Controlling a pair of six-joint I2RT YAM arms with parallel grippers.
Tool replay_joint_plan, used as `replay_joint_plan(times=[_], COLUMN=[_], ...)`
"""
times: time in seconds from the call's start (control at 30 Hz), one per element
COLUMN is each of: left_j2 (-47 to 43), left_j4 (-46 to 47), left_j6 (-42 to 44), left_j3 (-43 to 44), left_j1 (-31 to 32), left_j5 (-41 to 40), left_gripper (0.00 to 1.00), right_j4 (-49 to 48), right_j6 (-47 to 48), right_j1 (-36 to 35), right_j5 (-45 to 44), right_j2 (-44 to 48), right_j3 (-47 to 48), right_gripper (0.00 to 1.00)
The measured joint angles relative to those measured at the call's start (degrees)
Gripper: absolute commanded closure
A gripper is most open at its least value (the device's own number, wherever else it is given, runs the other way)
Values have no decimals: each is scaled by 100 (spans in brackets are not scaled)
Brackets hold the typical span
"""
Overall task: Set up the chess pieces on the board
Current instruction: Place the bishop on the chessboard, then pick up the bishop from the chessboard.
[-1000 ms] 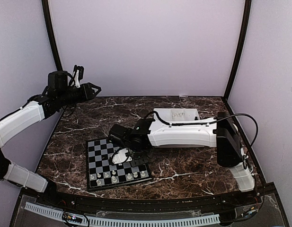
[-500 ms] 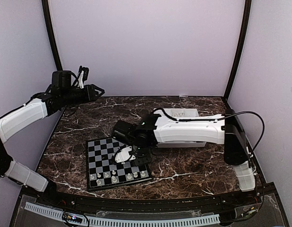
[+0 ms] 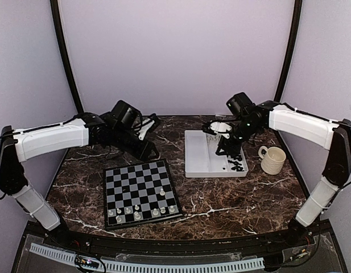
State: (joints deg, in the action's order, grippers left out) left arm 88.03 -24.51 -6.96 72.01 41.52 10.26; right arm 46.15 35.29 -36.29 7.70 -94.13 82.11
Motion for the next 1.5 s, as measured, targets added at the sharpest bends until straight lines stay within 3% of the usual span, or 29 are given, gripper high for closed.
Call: replay_joint_plan(times=[0.13,0.37,0.77,1.17,1.37,1.5], left_j2=[549,1250,1843,1956,1873,1228], left_j4=[-407,-721,-1163,-1266,-1410,-1563], left_j6=[81,81,52,4,-20,-125], left_j3=[-4,83,485,522,560,402], left_j1=[422,861,1126,1143,1154,1152], left_j5=[-181,-173,-269,-236,-400,-686], left_gripper=[64,65,76,100,100,100], right_j4=[-474,-1421,-1840,-1915,-1958,-1958], right_j6=[-306,-669,-785,-798,-796,-793], right_j1=[863,1596,1615,1615,1615,1615], right_j5=[750,1322,1738,1847,1843,1838], right_j2=[186,800,981,981,981,973], right_j3=[-944,-1641,-1862,-1862,-1923,-1978], right_gripper=[59,56,55,55,55,55])
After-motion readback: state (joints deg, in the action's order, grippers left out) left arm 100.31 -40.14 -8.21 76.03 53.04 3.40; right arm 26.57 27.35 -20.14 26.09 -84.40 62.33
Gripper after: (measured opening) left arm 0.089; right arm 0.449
